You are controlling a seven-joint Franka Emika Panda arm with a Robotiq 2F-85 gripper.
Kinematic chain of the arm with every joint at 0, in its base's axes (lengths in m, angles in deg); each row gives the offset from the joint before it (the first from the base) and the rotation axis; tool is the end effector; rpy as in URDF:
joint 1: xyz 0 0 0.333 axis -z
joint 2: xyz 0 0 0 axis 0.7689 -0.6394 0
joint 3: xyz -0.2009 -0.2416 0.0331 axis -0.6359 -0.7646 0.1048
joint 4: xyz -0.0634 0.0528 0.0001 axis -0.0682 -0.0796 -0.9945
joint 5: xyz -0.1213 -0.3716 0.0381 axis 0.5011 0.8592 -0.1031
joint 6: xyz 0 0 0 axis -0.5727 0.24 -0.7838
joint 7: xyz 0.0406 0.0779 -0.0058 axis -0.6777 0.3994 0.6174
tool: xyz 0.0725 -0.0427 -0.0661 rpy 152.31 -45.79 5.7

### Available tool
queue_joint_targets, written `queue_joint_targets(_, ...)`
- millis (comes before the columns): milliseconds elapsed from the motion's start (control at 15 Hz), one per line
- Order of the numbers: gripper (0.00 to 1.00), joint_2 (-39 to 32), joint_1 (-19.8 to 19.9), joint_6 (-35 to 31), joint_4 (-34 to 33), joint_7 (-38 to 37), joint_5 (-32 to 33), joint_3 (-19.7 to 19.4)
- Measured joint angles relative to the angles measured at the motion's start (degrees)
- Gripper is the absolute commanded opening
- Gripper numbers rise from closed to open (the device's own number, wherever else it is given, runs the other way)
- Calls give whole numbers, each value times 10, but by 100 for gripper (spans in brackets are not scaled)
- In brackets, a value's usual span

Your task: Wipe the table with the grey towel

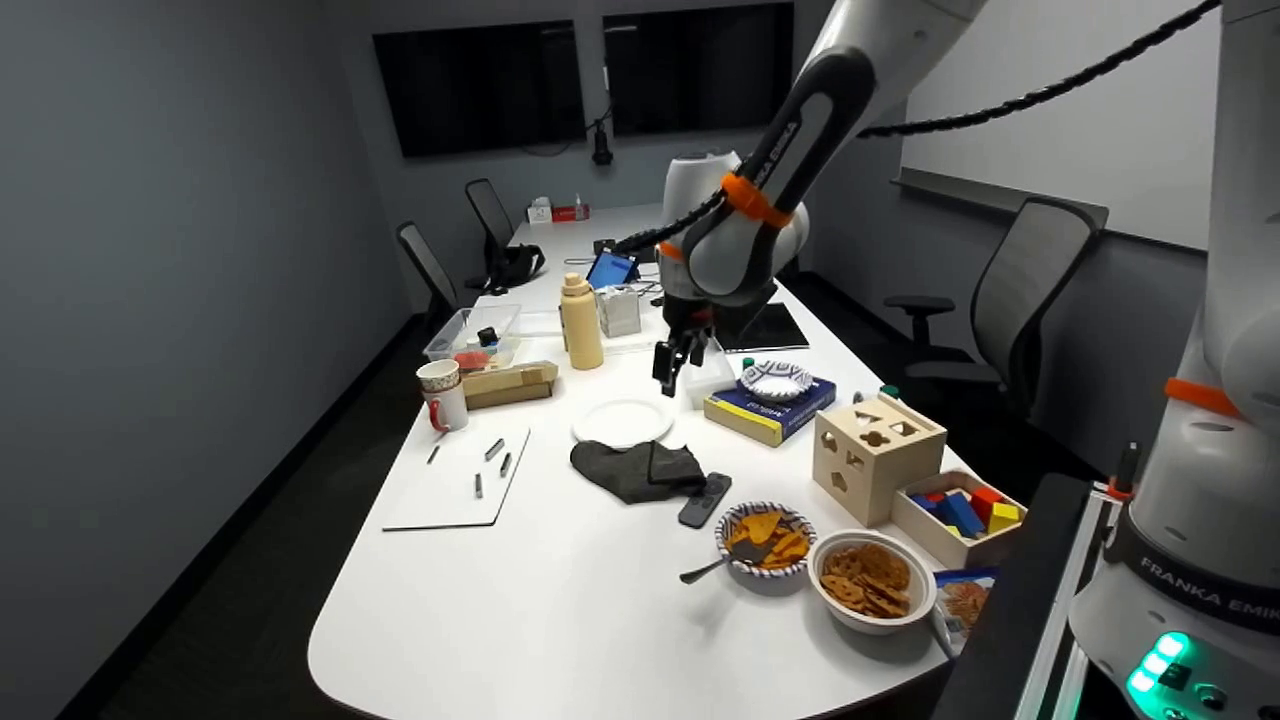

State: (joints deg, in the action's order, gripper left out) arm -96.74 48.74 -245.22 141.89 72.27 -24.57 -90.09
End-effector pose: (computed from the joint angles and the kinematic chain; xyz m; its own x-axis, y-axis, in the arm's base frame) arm 0.5464 0.0219 0.2705 0.9433 0.2518 0.2165 0.2279 -0.9650 0.1295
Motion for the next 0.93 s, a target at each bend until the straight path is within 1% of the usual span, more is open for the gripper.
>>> queue_joint_targets(133, 100, -77, -11, -31, -45, -42, 26, -21)
queue_joint_targets(267, 100, -152, -21, -47, -96, -61, 24, -40)
queue_joint_targets(333, 100, -184, -21, -51, -121, -64, 17, -43)
queue_joint_targets(600, 100, -287, -17, -51, -213, -63, -26, -36)
queue_joint_targets(867, 100, -341, -11, -35, -271, -62, -53, -24)
queue_joint_targets(933, 75, -351, -10, -30, -281, -62, -56, -24)
